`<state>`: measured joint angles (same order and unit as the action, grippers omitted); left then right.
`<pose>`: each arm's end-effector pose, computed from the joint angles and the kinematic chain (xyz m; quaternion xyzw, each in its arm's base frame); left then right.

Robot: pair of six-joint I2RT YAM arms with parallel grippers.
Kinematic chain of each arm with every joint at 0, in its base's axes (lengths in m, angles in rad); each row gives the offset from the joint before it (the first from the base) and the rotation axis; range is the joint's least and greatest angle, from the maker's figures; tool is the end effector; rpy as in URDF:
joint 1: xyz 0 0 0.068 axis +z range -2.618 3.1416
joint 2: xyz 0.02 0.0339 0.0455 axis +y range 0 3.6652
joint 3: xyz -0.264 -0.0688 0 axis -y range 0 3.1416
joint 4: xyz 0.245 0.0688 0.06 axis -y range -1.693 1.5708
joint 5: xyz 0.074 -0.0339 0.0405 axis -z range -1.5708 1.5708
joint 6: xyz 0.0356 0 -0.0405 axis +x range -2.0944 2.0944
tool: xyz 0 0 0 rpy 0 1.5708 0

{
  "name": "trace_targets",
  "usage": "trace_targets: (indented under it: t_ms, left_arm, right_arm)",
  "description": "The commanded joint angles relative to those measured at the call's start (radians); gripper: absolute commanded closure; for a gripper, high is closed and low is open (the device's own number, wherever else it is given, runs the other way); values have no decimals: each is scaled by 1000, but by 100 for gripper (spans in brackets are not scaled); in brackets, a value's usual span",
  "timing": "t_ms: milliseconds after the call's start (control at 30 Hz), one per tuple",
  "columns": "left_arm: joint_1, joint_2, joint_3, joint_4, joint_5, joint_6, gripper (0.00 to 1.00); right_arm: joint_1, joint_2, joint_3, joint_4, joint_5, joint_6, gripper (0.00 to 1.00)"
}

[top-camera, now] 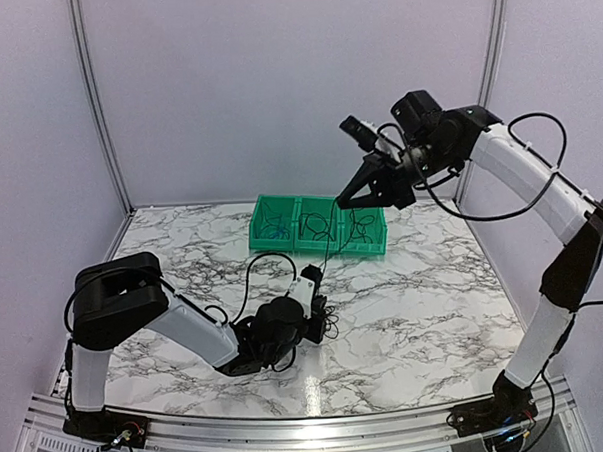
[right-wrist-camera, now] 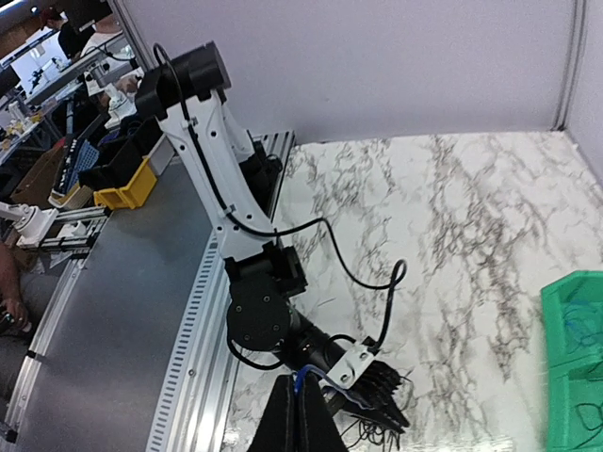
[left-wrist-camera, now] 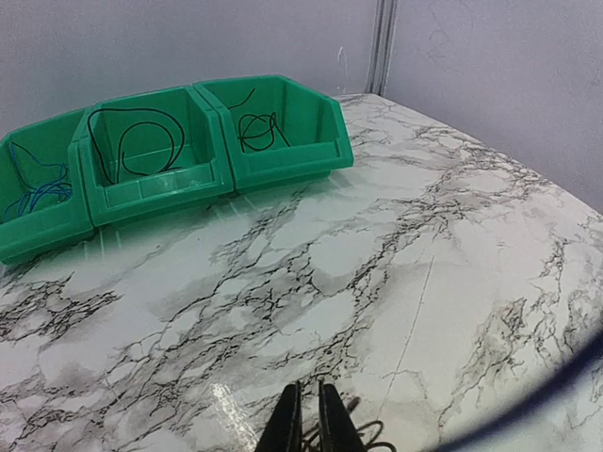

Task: Untangle the cables

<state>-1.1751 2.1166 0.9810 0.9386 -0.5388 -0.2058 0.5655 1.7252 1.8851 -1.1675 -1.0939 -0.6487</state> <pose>0.1777 -0.3780 0.1218 0.1979 0.7381 -0.2306 0.6023 0.2711 0.2095 0.3962 -0.5868 0.5914 0.4893 0.2579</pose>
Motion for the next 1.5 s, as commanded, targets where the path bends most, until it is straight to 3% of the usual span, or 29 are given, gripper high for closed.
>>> trace_targets:
  t_ms: [0,267,533,833,1067,1167,1300,1467]
  left_arm:
    - [11,22,10,17,31,-22,93]
    - [20,20,-2,14,32,-41,93]
    - [22,42,23,-23,57,-46,92]
    - [22,43,32,-44,60,-47,90]
    - [22,10,-1,-41,39,-67,89]
    - [20,-25,-35,-29,31,-89,79]
    - [9,-81,-110,31,25,-98,57]
    - [-18,-141,-198,118,-15,-63,47]
  right_arm:
    - [-89,-40,114,-50,-109,-17,100]
    - [-208,-89,163,101,-131,111,100]
    - [-391,-144,395,197,-248,237,100]
    - [-442,-204,216,292,-250,288,100]
    - [-443,-213,123,403,-147,377,100]
    - [-442,-222,62,461,-103,409,100]
    - [-438,-237,-54,569,-33,454,100]
    - [-427,-209,-142,646,56,475,100]
